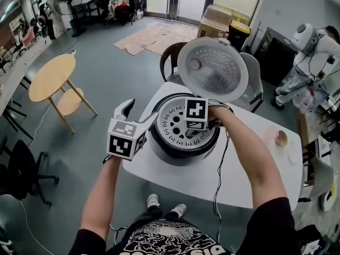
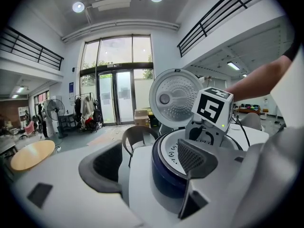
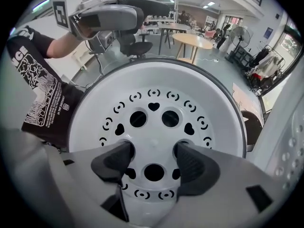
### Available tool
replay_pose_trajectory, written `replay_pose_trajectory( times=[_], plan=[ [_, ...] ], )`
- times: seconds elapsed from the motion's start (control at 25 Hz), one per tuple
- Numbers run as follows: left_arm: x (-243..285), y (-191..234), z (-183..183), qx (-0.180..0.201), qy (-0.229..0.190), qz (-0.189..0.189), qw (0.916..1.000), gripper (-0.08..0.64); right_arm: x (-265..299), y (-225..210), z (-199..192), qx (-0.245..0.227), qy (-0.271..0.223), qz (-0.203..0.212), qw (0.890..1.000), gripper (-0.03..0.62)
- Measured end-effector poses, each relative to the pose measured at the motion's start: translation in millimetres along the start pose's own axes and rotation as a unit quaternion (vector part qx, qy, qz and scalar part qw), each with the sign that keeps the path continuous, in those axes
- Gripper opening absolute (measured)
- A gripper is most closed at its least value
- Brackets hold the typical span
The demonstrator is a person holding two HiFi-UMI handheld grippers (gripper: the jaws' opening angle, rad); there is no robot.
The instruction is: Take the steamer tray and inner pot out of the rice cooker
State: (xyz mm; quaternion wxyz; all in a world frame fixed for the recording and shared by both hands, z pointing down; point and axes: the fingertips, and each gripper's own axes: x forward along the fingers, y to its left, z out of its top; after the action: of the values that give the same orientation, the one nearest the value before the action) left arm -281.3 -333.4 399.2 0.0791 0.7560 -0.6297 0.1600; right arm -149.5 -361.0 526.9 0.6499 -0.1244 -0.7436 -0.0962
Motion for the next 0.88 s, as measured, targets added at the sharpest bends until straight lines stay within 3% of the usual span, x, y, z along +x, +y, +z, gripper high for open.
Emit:
replay_pose_trajectory(
  times=[0.28,0.52,0.88],
  plan=[
    [-17.8,5.1,15.5,-0.002,-0.013,0.001,0.9999,0.357,-37.4,11.5,3.8,-0.008,0.015,-0.026,1.000,0.310],
    [-22.1,-2.1,33.2,0.009,-0.040,-0.020,0.9990,0.357,-71.9,20.4,4.0,0.026,0.010,-0.050,0.998,0.310],
    [-17.5,-38.6,87.5,0.024,-0.072,-0.109,0.9911,0.357,-138.0,44.9,-26.0,0.125,0.003,-0.079,0.989,0.308]
  ],
)
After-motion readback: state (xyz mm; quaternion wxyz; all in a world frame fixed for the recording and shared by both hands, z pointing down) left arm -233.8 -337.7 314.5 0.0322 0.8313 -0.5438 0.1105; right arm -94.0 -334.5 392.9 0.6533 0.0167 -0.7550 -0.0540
